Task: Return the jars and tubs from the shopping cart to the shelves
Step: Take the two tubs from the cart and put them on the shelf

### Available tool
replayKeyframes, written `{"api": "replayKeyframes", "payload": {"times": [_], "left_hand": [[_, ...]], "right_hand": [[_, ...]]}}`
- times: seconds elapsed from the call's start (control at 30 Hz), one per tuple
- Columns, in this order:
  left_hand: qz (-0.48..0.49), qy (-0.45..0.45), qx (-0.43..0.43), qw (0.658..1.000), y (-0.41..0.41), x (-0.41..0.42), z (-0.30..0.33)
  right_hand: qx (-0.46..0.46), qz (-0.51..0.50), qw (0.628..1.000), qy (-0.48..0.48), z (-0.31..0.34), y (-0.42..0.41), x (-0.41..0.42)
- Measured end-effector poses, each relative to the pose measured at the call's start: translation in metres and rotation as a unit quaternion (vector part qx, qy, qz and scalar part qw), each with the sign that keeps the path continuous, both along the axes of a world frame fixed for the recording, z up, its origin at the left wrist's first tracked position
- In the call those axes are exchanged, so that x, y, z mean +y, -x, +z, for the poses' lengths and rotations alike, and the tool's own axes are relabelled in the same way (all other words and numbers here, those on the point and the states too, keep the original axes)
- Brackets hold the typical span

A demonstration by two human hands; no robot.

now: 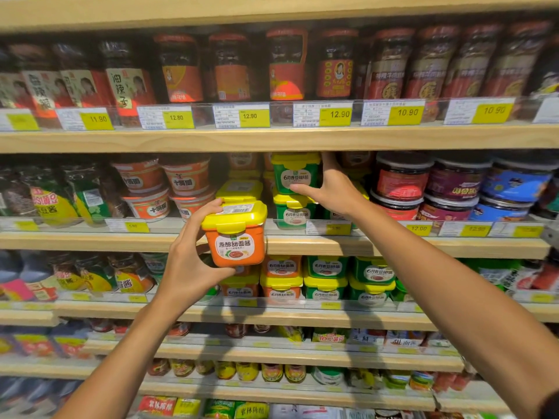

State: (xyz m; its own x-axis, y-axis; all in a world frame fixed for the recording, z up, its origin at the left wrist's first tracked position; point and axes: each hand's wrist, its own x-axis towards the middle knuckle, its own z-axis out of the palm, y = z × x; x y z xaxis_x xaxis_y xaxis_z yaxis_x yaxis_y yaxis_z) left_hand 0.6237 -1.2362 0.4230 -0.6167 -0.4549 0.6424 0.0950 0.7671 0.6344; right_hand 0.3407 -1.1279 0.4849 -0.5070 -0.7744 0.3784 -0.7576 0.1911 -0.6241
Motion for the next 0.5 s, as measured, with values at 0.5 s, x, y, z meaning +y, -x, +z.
{"api": "replayKeyframes", "payload": {"times": [0.5], "left_hand": [[-0.013, -0.018, 0.006, 1.0, -0.004, -0.006, 0.004]], "right_hand": [[0.059, -0.036, 0.985, 0.156, -0.038, -0.043, 0.055]]}}
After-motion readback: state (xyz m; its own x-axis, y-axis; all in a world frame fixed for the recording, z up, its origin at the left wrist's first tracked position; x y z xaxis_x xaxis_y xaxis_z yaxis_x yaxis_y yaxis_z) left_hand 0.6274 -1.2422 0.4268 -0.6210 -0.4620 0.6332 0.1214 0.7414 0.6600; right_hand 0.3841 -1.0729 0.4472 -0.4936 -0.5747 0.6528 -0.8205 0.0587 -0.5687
